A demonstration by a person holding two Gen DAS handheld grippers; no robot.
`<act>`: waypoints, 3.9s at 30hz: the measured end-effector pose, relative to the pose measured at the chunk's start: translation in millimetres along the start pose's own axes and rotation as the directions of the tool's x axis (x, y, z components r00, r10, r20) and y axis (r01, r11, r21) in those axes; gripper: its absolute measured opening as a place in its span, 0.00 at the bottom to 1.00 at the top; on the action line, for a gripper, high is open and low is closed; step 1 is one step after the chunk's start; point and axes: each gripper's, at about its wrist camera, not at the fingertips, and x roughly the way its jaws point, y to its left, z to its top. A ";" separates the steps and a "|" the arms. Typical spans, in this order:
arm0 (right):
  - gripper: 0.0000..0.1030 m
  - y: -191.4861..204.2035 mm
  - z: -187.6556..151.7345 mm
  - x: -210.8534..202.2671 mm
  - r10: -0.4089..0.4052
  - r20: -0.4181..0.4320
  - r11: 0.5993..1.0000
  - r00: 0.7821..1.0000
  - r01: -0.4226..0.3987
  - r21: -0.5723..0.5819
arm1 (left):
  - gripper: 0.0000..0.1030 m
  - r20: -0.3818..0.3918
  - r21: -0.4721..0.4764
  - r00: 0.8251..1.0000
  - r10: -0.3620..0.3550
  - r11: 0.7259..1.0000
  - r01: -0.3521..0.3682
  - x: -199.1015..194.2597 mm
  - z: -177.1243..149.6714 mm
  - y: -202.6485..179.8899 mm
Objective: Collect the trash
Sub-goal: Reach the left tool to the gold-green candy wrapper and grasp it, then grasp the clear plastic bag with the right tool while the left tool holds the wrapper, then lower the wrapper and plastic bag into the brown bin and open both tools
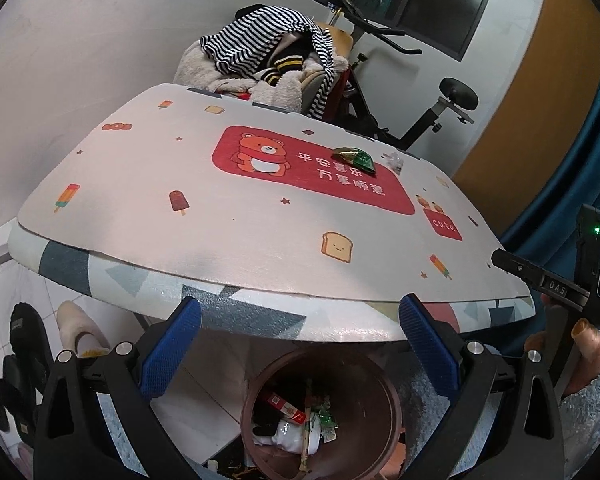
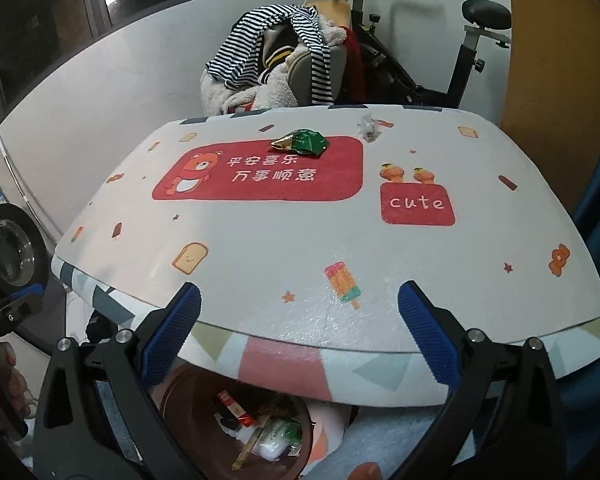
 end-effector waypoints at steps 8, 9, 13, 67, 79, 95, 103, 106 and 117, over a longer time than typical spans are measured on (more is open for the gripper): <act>0.94 -24.4 29.1 3.9 -0.041 0.009 0.997 0.999 0.041 0.066 | 0.94 -0.028 0.039 1.000 -0.011 0.999 0.012 26.4 24.0 -5.2; 0.94 -28.3 33.4 6.6 -0.065 0.010 0.995 0.998 0.064 0.079 | 0.94 -0.033 0.044 0.999 -0.022 0.999 0.023 32.8 29.7 -7.5; 0.94 -41.0 51.3 19.7 -0.099 0.001 0.986 0.995 0.098 0.135 | 0.91 -0.051 0.057 0.997 -0.064 0.996 0.067 63.2 60.1 -19.3; 0.64 -89.2 217.6 242.7 -0.279 -0.095 0.953 0.956 0.288 0.096 | 0.31 -0.052 0.116 0.990 -0.133 0.984 0.138 242.7 199.9 -21.7; 0.26 -91.7 223.8 282.0 -0.251 -0.202 0.967 0.947 0.253 -0.016 | 0.31 -0.002 0.048 0.993 -0.118 0.992 0.118 180.4 166.0 20.3; 0.24 -11.0 137.8 130.1 0.038 0.019 0.999 0.999 -0.038 -0.012 | 0.31 0.010 0.061 0.992 -0.122 0.991 0.121 98.0 112.0 -1.8; 0.24 22.2 92.7 65.1 0.110 0.062 0.994 0.992 -0.110 -0.007 | 0.31 -0.003 0.104 0.994 -0.112 0.988 0.111 53.3 77.5 -15.2; 0.24 35.1 73.1 41.3 0.134 0.070 0.991 0.989 -0.133 -0.013 | 0.31 -0.020 0.119 0.993 -0.112 0.986 0.114 42.0 63.5 -20.7; 0.24 43.3 24.0 2.4 0.216 0.051 0.976 0.975 -0.217 0.031 | 0.31 -0.044 0.147 0.993 -0.109 0.982 0.115 5.1 17.7 -36.3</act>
